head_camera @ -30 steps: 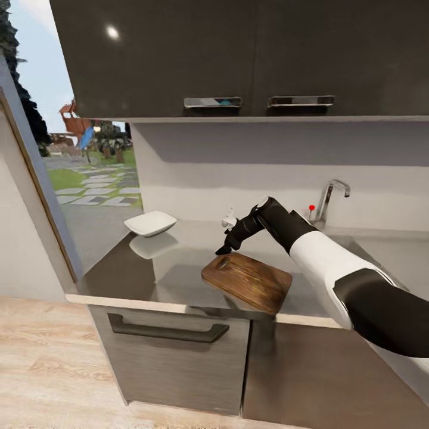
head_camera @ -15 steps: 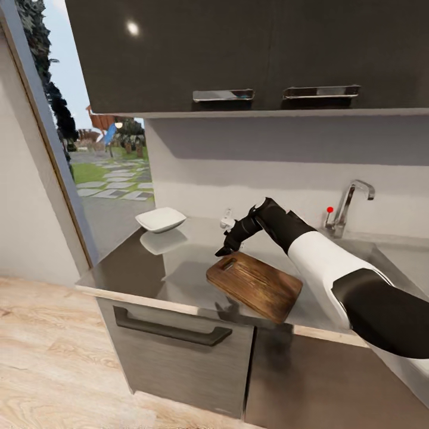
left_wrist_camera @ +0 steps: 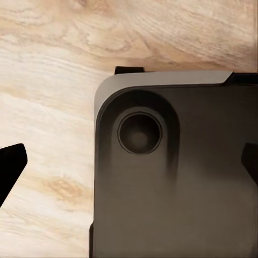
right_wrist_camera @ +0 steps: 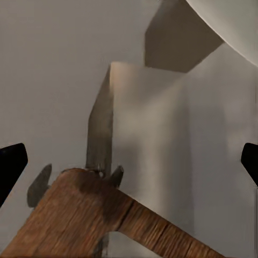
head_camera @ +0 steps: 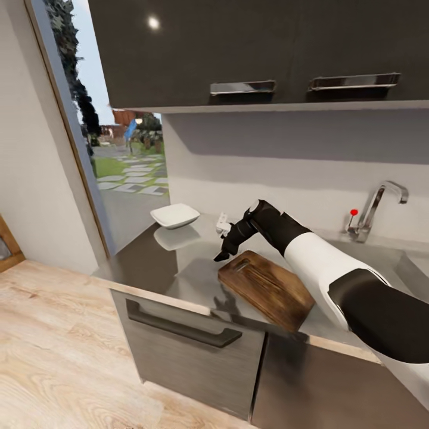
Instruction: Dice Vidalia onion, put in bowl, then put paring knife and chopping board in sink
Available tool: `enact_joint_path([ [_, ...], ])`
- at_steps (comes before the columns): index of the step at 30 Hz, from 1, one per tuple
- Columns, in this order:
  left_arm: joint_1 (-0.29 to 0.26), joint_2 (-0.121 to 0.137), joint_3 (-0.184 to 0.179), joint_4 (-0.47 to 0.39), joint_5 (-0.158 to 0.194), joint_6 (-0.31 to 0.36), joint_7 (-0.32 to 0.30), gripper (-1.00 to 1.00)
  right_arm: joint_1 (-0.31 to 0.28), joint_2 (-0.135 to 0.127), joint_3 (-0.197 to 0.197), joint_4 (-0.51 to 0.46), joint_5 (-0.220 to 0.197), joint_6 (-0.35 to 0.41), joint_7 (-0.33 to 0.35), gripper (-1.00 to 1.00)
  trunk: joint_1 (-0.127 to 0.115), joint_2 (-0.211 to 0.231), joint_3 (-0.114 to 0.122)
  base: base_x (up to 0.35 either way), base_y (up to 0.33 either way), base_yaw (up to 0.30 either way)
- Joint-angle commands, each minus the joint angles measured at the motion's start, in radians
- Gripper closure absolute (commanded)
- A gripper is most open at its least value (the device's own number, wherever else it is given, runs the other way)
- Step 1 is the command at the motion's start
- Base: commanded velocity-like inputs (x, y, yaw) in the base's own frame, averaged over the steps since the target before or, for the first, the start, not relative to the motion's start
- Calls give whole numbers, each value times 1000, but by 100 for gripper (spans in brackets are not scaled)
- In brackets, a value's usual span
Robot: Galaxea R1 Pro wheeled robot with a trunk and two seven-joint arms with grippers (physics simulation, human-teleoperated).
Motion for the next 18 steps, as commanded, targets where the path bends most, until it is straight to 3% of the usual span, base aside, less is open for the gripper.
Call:
enact_joint_path([
  [1,0,0,0,-1,3,-2,1,-100,0,-1,1,-2,2,9,4,-100,0,0,-2,105,-266,192],
  [14,0,0,1,0,3,-2,1,-100,0,-2,5,-2,3,-11,75,-100,0,0,-19,115,-285,189],
  [18,0,0,0,0,3,-2,1,-100,0,-3,10,-2,3,-14,83,-100,0,0,-24,56,-135,184],
])
